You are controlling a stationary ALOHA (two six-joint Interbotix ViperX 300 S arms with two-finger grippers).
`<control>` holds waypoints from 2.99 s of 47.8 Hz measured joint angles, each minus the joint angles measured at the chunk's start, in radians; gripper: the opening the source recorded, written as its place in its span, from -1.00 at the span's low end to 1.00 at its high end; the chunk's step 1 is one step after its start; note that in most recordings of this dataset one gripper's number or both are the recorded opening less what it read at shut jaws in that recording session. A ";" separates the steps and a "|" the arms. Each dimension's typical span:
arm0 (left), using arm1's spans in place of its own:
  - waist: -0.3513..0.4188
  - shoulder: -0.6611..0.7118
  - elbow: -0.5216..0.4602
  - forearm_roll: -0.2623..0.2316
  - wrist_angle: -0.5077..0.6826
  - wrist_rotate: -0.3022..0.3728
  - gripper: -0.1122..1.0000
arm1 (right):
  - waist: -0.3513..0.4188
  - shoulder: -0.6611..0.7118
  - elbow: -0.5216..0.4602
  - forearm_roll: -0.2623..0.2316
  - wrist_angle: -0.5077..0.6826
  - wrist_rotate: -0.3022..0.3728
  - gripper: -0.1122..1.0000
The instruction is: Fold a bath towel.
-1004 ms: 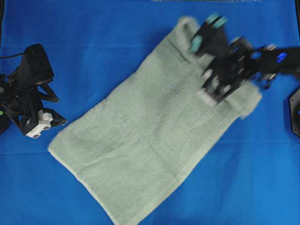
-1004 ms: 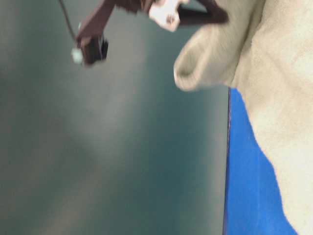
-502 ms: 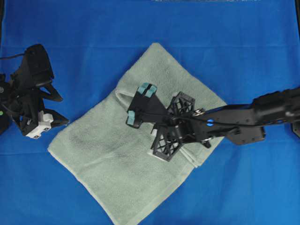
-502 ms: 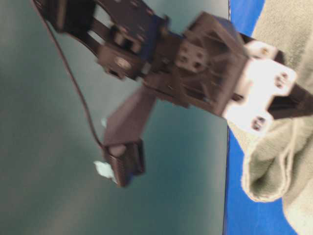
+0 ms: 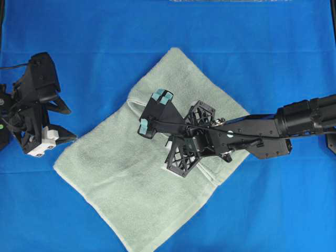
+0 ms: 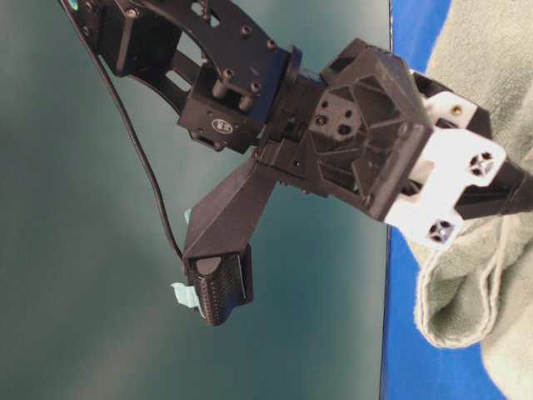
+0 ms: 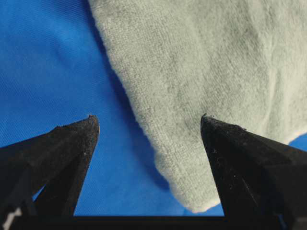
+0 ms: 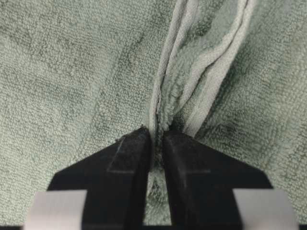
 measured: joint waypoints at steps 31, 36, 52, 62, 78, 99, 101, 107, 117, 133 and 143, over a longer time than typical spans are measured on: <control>-0.302 0.005 -0.017 0.000 -0.229 0.815 0.65 | 0.014 -0.345 0.132 -0.118 0.066 0.002 0.39; -0.364 0.015 -0.025 -0.003 -0.267 0.877 0.63 | -0.006 -0.391 0.187 -0.121 0.064 0.002 0.39; -0.434 0.250 -0.140 -0.017 -0.285 0.827 0.63 | -0.049 -0.468 0.272 -0.127 0.064 0.002 0.39; -0.459 0.520 -0.322 -0.017 -0.158 0.824 0.63 | -0.052 -0.492 0.310 -0.149 0.063 0.000 0.39; -0.457 0.798 -0.422 -0.017 -0.135 0.742 0.63 | -0.052 -0.552 0.387 -0.153 0.061 0.002 0.39; -0.462 0.827 -0.448 -0.017 -0.060 0.744 -0.50 | -0.052 -0.640 0.456 -0.153 0.074 0.020 0.39; -0.462 0.824 -0.451 -0.017 -0.046 0.750 -0.62 | -0.052 -0.652 0.463 -0.153 0.081 0.021 0.39; -0.459 0.813 -0.469 -0.017 0.003 0.746 -0.62 | -0.052 -0.709 0.494 -0.153 0.107 0.034 0.39; -0.448 0.747 -0.551 -0.009 0.189 0.746 -0.62 | -0.054 -0.822 0.541 -0.153 0.158 0.040 0.39; -0.256 0.753 -0.867 0.067 0.646 0.992 -0.62 | -0.052 -0.959 0.584 -0.153 0.267 0.017 0.39; -0.103 0.862 -1.077 0.098 0.686 1.293 -0.62 | -0.048 -0.966 0.607 -0.155 0.276 -0.002 0.39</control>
